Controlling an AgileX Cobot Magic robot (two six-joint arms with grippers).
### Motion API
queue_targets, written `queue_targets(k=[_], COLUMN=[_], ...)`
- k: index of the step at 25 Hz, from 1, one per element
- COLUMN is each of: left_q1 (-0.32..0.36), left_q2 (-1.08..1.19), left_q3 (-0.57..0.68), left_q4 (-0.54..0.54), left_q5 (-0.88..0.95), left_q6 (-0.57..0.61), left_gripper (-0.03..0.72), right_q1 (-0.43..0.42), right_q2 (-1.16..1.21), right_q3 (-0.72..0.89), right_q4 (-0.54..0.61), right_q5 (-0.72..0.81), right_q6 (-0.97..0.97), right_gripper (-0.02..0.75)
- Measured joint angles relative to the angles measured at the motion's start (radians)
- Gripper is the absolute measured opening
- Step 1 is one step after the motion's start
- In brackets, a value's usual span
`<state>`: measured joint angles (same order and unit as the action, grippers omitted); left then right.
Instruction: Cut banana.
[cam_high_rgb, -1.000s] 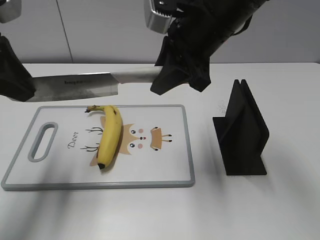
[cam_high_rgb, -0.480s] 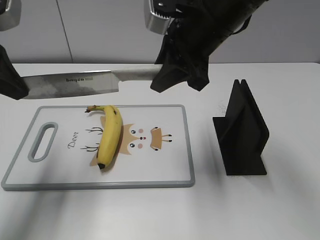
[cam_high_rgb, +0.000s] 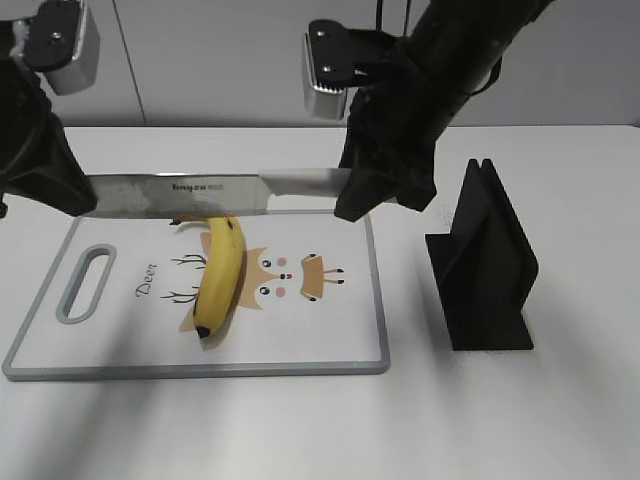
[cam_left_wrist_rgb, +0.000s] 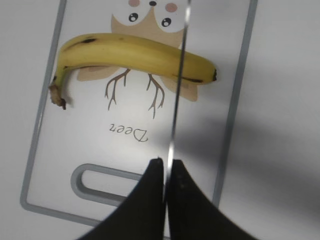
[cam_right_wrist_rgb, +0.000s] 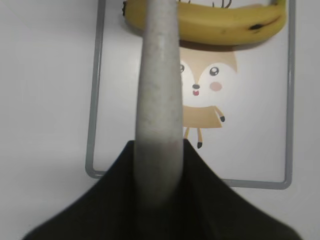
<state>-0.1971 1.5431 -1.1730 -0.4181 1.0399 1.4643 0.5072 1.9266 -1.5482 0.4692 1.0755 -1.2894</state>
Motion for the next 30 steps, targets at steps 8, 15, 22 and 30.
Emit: queue_targets(k=[8,15,22,30], left_q1=[-0.009,-0.010,-0.046,-0.055], left_q2=[0.090,0.114,0.133,0.136], left_q3=[0.025,0.083,0.109,0.180], left_q4=[-0.010,0.037,0.038,0.020], left_q5=[-0.010,-0.048,-0.118,-0.226], left_q6=[-0.005,-0.005,-0.022,-0.030], left_gripper=[-0.015,-0.015,-0.015,-0.015], right_q1=[0.012,0.098,0.098,0.100], right_q2=[0.013,0.030,0.046,0.048], right_q3=[0.018,0.109,0.110,0.121], right_q4=[-0.030,-0.109,-0.170,-0.180], right_q5=[0.019,-0.107,-0.116,-0.132], right_q6=[0.076,0.163,0.185,0.185], right_gripper=[0.173,0.173,0.173,0.172])
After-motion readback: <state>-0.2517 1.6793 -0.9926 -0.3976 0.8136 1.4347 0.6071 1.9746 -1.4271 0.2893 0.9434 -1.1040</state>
